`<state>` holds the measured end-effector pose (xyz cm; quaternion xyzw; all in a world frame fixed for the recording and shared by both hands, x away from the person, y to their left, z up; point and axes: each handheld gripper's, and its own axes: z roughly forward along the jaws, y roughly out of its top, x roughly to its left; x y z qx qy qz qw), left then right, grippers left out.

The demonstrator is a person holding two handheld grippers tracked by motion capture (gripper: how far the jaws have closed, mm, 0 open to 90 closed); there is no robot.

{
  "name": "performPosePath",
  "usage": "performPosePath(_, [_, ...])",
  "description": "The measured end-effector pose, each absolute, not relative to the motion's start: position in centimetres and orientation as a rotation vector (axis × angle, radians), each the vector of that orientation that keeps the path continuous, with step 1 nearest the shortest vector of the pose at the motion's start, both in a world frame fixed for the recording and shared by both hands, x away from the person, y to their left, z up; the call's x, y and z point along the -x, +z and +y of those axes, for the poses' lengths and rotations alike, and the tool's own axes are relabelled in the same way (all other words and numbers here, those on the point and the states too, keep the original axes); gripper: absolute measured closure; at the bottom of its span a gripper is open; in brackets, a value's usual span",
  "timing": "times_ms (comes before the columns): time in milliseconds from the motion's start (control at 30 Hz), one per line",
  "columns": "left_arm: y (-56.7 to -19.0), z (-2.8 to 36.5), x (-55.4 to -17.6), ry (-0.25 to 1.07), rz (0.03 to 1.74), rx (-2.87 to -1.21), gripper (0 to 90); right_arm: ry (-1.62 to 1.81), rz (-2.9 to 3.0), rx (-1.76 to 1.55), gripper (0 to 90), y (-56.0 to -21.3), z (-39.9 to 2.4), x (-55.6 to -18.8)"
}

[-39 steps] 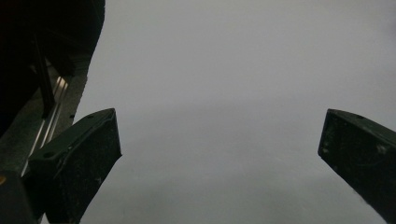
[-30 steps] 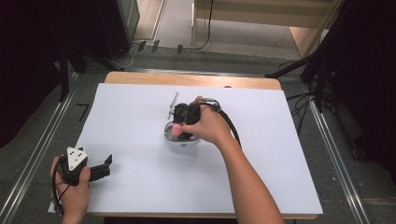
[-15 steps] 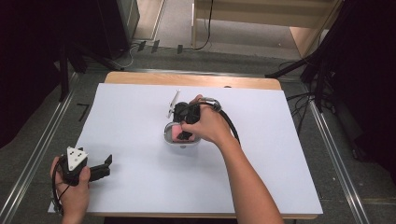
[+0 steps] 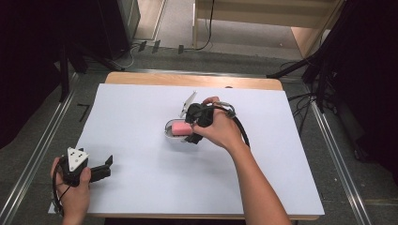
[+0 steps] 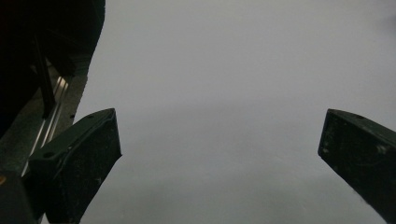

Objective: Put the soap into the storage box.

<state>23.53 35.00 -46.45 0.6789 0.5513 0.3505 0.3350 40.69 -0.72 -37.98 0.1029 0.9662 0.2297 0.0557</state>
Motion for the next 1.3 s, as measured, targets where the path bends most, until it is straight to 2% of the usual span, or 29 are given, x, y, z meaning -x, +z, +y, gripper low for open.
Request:
performPosePath(67, [-46.5,35.0,-23.5,0.915,1.439,-1.771,0.0,0.723,2.921,-0.332,12.1,-38.2,-1.3,-40.4])
performPosePath(233, [-46.5,35.0,-23.5,0.915,1.438,-1.772,0.0,0.743,2.907,-0.373,0.0,-38.8,-2.8,-40.0])
performPosePath(1300, [-46.5,34.9,-23.5,0.923,1.442,-1.774,0.0,0.816,2.814,-0.633,0.0,-41.5,-11.3,-37.6])
